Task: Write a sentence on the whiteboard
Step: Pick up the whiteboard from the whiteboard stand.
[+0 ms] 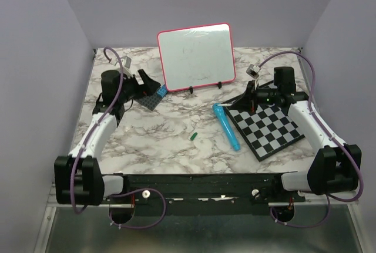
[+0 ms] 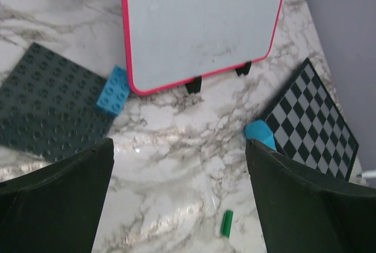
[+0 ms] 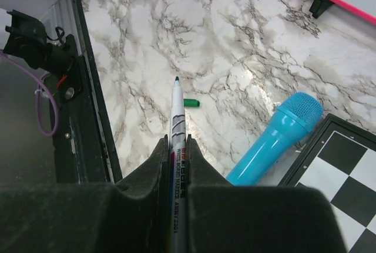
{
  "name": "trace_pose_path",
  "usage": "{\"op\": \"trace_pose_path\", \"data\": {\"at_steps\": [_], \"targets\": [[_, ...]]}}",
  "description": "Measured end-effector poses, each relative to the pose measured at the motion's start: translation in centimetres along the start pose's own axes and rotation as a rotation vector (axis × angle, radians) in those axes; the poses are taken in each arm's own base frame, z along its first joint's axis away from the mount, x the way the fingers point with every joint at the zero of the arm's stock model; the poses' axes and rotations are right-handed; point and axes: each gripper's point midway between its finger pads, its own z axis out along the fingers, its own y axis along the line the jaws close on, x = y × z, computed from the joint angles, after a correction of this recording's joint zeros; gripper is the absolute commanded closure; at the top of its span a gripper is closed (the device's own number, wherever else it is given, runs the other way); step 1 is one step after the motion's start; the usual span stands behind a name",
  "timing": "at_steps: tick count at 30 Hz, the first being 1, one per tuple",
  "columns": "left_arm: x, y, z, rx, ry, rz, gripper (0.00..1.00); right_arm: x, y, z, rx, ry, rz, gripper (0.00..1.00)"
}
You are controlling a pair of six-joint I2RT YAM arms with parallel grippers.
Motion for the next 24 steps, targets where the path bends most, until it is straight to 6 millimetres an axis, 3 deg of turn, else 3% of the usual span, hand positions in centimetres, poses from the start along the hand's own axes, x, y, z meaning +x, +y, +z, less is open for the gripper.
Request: {"op": "trace_pose_path", "data": {"at_steps": [3, 7, 10, 19, 24], "targets": [[-3.2, 2.0, 2.5, 0.047, -0.027, -0.058, 0.01, 0.0, 0.0, 0.0, -0.002, -0.001, -0.007, 0.99], [-5.3, 2.9, 6.4, 0.151, 0.01, -0.07, 0.01, 0.0, 0.0, -0.3, -0.003, -0.004, -0.013, 0.99], [-5.7, 3.7, 8.3, 0.199, 0.044, -0.072, 0.01, -0.1, 0.1, -0.4, -0.007, -0.007, -0.022, 0.99], [-6.7, 3.4, 10.3, 0.311, 0.059, -0.034, 0.01, 0.0, 0.1, -0.6, -0.009, -0.007, -0.033, 0.99], [-6.1, 3.4, 10.9, 0.358, 0.08, -0.027, 0.01, 0.0, 0.2, -0.8, -0.019, -0.013, -0.033, 0.99]]}}
